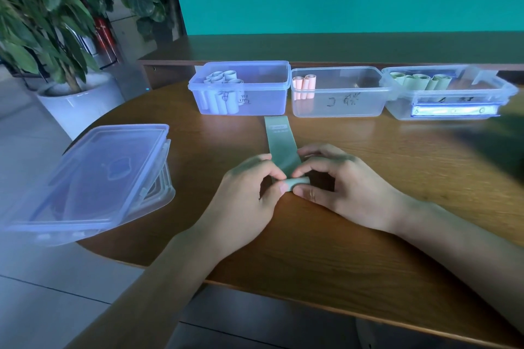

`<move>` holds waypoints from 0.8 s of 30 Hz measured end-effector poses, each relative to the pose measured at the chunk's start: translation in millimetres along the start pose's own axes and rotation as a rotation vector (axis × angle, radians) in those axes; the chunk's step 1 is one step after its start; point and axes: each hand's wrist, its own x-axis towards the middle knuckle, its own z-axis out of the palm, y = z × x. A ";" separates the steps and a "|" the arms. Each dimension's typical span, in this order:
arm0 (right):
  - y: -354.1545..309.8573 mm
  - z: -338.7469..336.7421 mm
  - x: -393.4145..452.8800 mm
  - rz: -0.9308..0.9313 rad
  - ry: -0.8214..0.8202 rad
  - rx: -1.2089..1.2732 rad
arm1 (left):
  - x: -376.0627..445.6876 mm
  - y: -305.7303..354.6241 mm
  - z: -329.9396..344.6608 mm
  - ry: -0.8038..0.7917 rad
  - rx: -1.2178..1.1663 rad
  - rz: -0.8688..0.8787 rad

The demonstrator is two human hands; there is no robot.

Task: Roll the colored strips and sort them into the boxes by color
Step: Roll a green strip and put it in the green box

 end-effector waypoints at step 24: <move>-6.9 0.0 2.1 -0.100 -0.039 -0.325 | 6.2 -3.4 3.9 -0.037 0.036 0.004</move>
